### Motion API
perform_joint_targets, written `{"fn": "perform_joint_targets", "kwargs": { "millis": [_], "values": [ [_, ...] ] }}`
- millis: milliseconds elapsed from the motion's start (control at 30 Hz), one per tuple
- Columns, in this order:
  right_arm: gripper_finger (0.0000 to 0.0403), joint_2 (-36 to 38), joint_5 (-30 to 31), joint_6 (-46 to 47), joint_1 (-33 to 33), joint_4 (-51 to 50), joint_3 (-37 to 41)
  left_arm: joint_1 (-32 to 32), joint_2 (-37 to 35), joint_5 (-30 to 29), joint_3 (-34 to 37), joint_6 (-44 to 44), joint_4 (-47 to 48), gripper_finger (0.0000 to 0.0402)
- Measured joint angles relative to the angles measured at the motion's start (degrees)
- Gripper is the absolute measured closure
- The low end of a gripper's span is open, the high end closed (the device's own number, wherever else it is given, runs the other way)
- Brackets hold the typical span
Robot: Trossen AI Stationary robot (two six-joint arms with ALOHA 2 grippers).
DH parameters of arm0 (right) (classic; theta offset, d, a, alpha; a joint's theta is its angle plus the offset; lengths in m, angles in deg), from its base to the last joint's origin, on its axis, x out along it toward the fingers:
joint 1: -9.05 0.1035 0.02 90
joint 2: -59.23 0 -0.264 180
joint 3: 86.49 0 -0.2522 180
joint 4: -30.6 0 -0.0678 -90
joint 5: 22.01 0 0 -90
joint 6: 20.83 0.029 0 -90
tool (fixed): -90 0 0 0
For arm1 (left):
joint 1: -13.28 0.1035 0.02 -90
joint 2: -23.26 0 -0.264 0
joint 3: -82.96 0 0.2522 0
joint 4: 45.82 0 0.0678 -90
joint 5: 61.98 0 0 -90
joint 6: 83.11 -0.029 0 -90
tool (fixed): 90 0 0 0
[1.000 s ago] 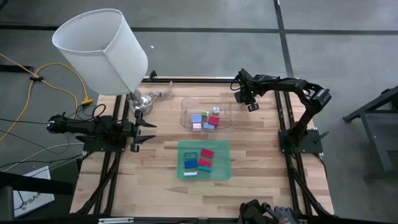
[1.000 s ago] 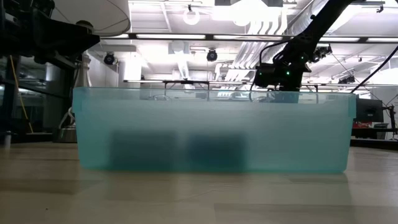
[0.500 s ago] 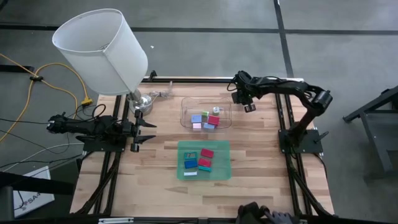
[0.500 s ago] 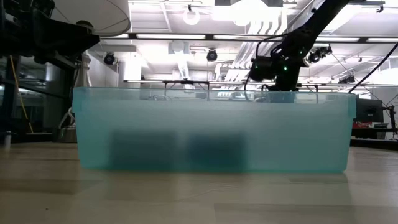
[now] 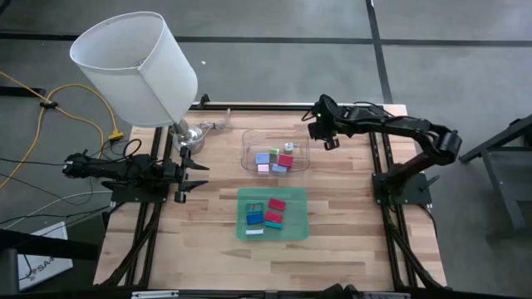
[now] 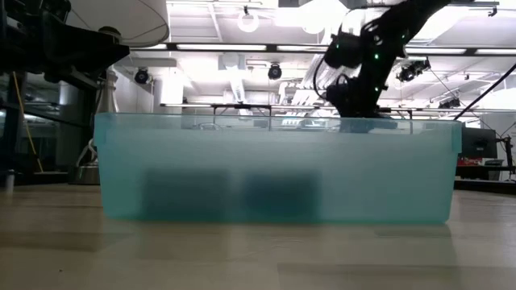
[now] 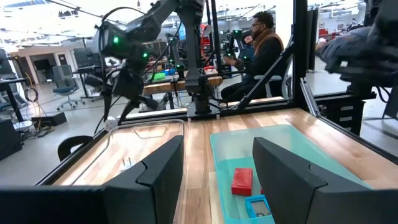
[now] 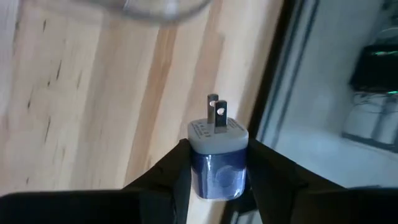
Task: Pick & Place Office items
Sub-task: Put the violet charger adapter into transparent bin
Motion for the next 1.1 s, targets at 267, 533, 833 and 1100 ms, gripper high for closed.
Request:
{"fn": "perform_joint_targets", "kwargs": {
  "millis": [267, 533, 833, 1100],
  "values": [
    [0.0277, 2.87, 6.21, -0.65, 5.97, 4.14, -0.05, -0.01, 0.00, -0.01, 0.00, 0.00, 0.00, 0.0215],
    [0.0277, 2.91, 5.60, 0.52, 10.24, 3.96, -5.28, 0.00, 0.01, 0.00, 0.00, 0.00, 0.00, 0.0215],
    [0.0275, 1.88, -2.62, 8.02, 15.53, 4.26, -8.49, -0.02, 0.01, 0.00, -0.01, 0.00, 0.00, 0.0215],
    [0.0274, -3.81, -6.13, 11.67, 18.69, 8.07, -8.52, -0.01, 0.00, 0.00, 0.00, 0.00, 0.00, 0.0215]
  ]
}}
